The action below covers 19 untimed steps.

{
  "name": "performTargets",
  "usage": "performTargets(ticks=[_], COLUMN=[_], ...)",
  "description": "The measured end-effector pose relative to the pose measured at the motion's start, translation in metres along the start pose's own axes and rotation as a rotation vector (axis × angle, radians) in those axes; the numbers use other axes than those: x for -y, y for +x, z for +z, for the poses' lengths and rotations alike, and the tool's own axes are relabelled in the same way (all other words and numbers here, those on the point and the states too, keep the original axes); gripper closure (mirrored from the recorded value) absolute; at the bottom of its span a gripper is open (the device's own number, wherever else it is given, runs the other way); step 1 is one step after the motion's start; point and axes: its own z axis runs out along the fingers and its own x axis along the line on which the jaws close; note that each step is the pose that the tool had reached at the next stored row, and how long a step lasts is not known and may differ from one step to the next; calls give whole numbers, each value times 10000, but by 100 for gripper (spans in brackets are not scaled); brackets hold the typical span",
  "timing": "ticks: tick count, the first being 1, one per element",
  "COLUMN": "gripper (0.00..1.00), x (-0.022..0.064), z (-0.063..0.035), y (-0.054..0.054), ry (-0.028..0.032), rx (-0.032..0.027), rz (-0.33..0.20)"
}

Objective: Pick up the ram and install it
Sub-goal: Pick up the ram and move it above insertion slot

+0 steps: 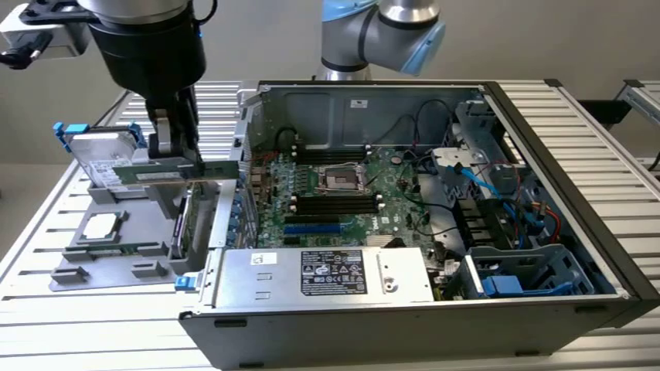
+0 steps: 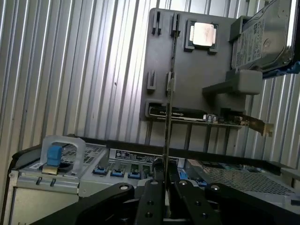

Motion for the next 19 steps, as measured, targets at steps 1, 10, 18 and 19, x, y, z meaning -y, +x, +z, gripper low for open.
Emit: performTargets(ticks=[1,10,18,19], gripper=[86,86,86,86], x=[45,436,787,834], z=[-8,-74,-110,-112], y=[5,47,76,77], ry=[1,1,1,1], rx=[1,9,10,11], rz=[-2,-12,-17,-17])
